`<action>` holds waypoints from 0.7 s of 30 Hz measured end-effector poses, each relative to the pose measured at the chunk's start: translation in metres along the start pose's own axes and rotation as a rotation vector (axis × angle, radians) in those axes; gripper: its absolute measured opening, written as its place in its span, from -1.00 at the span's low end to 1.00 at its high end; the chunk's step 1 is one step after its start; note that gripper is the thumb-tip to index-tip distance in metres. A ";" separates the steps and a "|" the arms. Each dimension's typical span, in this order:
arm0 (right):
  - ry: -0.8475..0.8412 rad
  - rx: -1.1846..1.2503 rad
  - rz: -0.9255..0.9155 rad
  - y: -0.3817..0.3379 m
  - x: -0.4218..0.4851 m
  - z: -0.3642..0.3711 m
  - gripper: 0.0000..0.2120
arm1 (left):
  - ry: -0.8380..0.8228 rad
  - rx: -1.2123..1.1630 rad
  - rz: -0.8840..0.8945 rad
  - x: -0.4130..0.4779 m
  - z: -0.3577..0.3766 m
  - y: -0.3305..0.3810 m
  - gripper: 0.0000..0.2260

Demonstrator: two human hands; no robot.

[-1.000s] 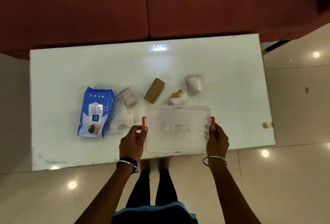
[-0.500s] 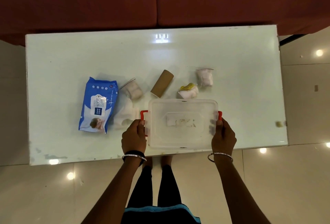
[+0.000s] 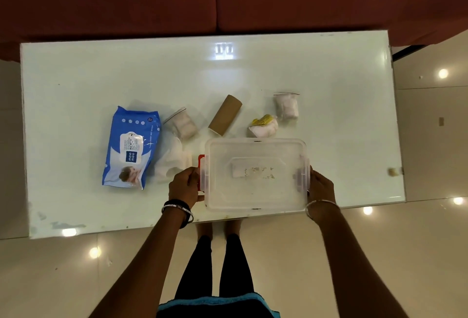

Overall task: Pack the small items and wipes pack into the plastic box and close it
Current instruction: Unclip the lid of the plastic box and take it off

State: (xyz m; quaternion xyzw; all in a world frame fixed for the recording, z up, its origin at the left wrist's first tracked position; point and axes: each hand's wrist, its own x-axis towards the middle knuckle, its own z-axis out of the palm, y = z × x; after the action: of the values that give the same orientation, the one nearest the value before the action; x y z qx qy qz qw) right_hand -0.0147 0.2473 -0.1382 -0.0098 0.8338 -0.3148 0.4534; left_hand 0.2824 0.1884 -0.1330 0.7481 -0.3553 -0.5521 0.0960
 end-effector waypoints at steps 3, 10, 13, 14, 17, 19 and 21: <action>0.005 -0.190 -0.007 -0.012 0.001 -0.009 -0.87 | -0.062 -0.049 -0.021 0.002 0.001 0.000 -0.75; 0.335 -0.613 -1.082 -0.050 -0.084 0.054 -0.83 | -0.269 -0.200 -0.091 0.011 -0.014 -0.003 -0.77; -0.028 -0.737 -1.139 -0.041 -0.133 0.106 -0.72 | -0.315 -0.209 -0.097 0.015 -0.017 -0.004 -0.79; -0.129 -0.856 -1.130 -0.035 -0.142 0.119 -0.61 | -0.319 -0.203 -0.090 0.015 -0.017 -0.005 -0.78; -0.272 -1.219 -1.080 -0.026 -0.144 0.142 -0.31 | -0.337 -0.178 -0.065 0.018 -0.017 -0.008 -0.80; -0.279 -1.373 -1.055 -0.028 -0.137 0.149 -0.17 | -0.361 -0.175 -0.070 0.021 -0.020 -0.007 -0.78; -0.280 -1.437 -1.023 -0.030 -0.136 0.155 -0.15 | -0.389 -0.201 -0.069 0.022 -0.023 -0.009 -0.80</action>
State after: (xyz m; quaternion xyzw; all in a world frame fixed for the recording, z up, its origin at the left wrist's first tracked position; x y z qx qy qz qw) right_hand 0.1751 0.1838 -0.0808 -0.7009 0.6603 0.1240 0.2395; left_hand 0.3096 0.1750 -0.1462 0.6258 -0.2843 -0.7218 0.0808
